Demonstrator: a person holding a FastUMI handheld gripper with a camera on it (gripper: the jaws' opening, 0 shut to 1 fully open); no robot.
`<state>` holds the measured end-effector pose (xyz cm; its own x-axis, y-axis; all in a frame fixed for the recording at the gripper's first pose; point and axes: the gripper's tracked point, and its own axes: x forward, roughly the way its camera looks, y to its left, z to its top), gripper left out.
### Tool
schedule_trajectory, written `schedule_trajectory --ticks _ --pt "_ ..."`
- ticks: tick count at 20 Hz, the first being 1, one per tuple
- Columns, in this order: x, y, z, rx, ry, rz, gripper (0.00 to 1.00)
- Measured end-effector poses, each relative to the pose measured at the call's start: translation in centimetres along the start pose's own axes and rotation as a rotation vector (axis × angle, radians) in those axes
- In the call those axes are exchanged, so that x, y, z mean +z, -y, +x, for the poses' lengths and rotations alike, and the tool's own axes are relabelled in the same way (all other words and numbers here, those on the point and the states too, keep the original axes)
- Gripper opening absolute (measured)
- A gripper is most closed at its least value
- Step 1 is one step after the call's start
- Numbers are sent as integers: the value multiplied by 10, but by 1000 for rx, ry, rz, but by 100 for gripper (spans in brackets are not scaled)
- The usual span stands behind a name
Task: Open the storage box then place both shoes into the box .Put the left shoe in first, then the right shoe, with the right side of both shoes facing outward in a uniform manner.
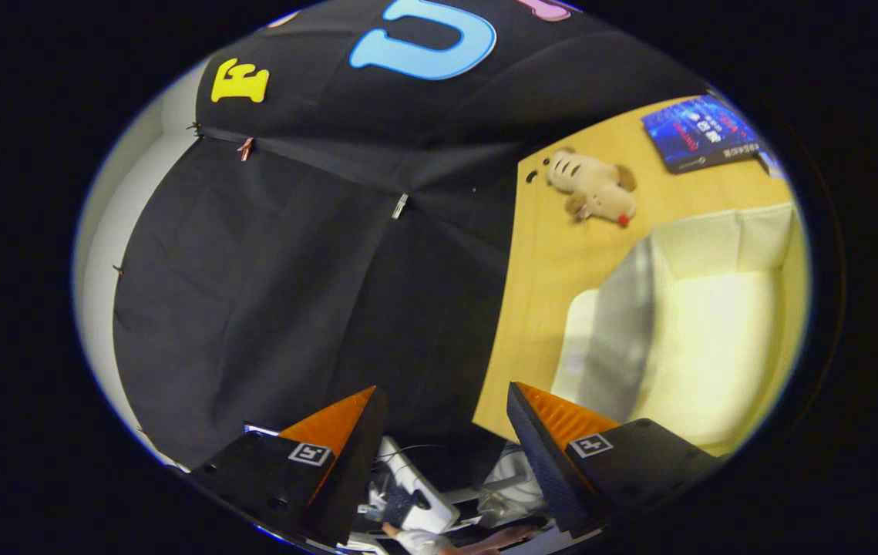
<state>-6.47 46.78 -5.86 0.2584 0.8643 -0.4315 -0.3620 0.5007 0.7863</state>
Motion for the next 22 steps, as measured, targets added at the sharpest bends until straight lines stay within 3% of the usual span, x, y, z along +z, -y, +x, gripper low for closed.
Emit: schedule_trajectory --ticks 6,12,18,22 --pt "29 77 -94 -247 177 -120 98" --pt "39 170 -177 -478 277 -145 98" --pt "23 296 -247 -742 224 -129 98" --pt "8 367 -271 -849 128 -139 99"
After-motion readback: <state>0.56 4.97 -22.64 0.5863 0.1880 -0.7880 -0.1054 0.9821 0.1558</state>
